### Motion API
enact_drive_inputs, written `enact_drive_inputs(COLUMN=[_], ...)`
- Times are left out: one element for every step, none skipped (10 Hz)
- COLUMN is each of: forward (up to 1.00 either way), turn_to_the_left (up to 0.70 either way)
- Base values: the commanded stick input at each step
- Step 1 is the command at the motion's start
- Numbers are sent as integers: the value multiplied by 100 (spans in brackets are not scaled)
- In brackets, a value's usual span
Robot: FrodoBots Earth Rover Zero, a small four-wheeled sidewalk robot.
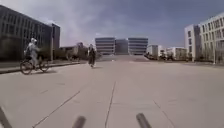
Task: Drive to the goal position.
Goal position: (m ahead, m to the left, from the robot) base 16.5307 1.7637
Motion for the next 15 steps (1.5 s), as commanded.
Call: enact_drive_inputs(forward=[100, 100, 100, 100, 100, 100, 100, 100, 100, 100, 100, 100, 100, 100, 100], turn_to_the_left=[0, 0, 0, 0, 0, 0, 0, 0, 0, 0, 0, 0, 0, 0, 0])
